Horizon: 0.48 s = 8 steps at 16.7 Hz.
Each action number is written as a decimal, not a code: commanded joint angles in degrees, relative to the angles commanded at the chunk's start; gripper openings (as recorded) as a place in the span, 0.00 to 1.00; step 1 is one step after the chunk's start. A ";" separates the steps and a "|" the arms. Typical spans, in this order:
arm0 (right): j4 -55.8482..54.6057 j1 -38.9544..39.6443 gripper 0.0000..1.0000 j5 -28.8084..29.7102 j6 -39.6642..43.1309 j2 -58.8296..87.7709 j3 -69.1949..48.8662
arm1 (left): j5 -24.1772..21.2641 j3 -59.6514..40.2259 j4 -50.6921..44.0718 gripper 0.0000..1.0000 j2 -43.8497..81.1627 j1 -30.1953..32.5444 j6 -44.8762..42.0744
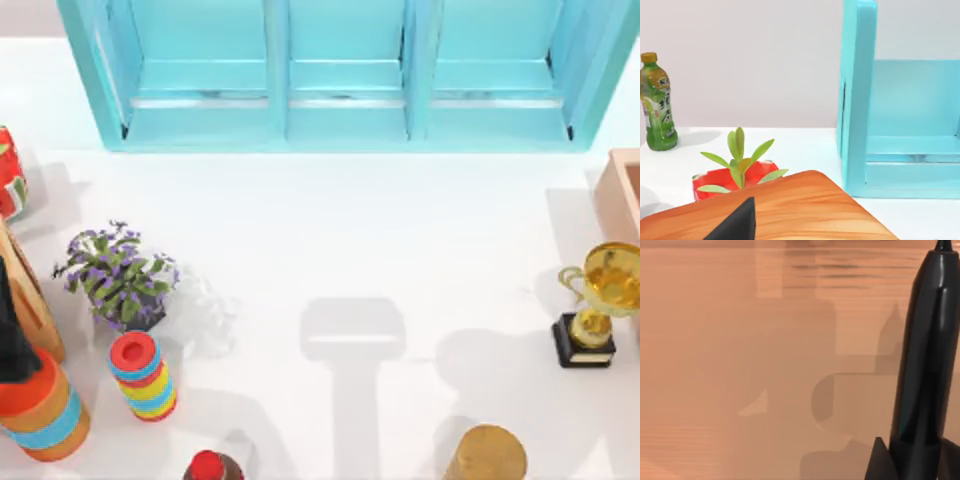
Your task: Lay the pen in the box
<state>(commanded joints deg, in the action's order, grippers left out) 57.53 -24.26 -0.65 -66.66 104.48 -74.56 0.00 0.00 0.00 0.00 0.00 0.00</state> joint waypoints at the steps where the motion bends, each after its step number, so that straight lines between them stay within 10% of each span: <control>1: 0.00 0.00 0.00 0.00 0.00 0.00 0.00 | 0.00 0.00 0.00 1.00 0.00 0.00 0.00; 3: 0.00 0.00 0.00 0.00 0.00 0.00 0.00 | 0.00 0.00 0.00 1.00 0.00 0.00 0.00; 8: 0.00 0.00 0.38 0.00 0.00 0.00 0.00 | 0.00 0.00 0.00 1.00 0.00 0.00 0.00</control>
<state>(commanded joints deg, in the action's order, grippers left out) 57.53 -24.26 -0.65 -66.66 104.48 -74.56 0.00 0.00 0.00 0.00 0.00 0.00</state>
